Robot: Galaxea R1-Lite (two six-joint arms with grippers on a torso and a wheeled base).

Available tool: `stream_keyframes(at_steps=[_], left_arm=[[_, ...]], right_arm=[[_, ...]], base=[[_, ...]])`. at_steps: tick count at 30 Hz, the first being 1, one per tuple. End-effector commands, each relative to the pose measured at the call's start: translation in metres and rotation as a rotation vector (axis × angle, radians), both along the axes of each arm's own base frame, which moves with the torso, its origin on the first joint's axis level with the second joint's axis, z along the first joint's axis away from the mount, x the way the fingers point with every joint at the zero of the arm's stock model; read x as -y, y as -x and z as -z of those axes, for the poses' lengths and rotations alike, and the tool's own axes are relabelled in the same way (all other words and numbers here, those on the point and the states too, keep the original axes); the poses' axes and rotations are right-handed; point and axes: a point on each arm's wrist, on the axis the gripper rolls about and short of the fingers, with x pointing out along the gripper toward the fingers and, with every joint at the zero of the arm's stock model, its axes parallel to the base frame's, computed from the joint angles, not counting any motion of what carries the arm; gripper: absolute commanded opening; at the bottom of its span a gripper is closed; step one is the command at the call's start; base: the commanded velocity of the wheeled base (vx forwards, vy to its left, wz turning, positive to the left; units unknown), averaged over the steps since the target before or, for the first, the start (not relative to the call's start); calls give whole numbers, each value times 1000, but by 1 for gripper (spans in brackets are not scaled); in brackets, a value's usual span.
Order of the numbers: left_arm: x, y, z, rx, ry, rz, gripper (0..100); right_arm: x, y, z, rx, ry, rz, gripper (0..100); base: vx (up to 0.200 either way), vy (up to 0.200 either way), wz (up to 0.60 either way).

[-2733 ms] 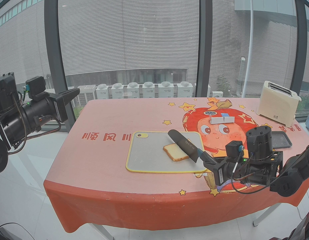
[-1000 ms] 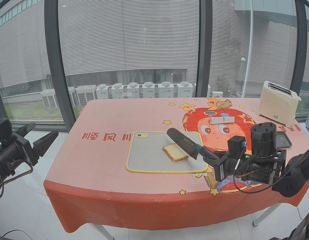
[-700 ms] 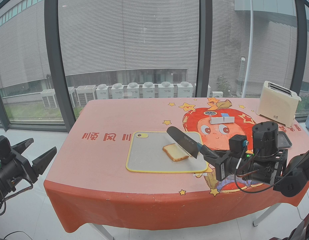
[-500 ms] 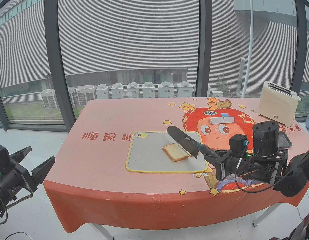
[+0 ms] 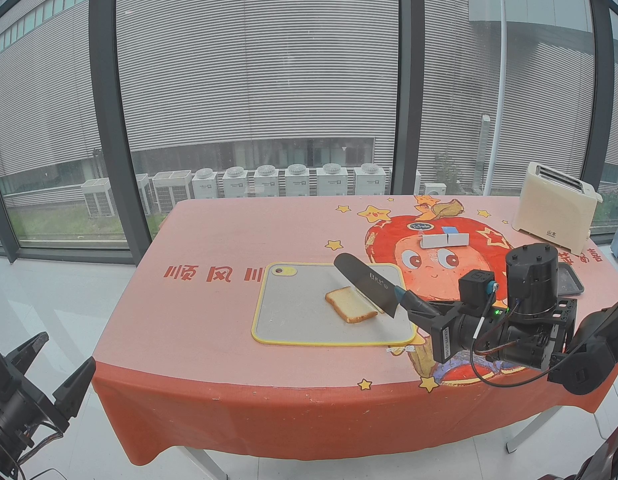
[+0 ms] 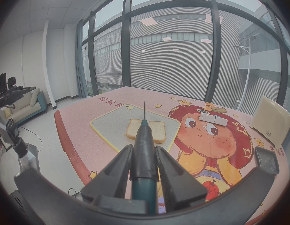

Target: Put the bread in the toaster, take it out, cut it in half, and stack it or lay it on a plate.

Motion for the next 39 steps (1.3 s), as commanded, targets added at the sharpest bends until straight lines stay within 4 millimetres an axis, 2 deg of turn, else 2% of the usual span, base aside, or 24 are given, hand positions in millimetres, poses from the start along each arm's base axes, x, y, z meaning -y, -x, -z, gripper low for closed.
stream_keyframes(at_steps=[1,8,17,23,35,39], left_arm=[[0,21,6,64,-3,-11,100],[0,43,17,93,-22,-29,100],[0,55,26,97,-38,-59,100],[1,73,46,112,-86,-63,100],[0,73,51,47,-50,-92,100],[-2,73,51,39,-18,-210,100]], right_arm=[[0,1,-4,11,-8,-1,0],[4,6,-15,45,-29,-2,0],[4,6,-15,47,-30,-2,0],[5,7,-17,51,-31,-2,0],[6,9,-22,70,-45,-2,0],[7,9,-22,71,-46,0,0]], base=[[0,0,0],[0,0,0],[0,0,0],[0,0,0],[0,0,0],[0,0,0]])
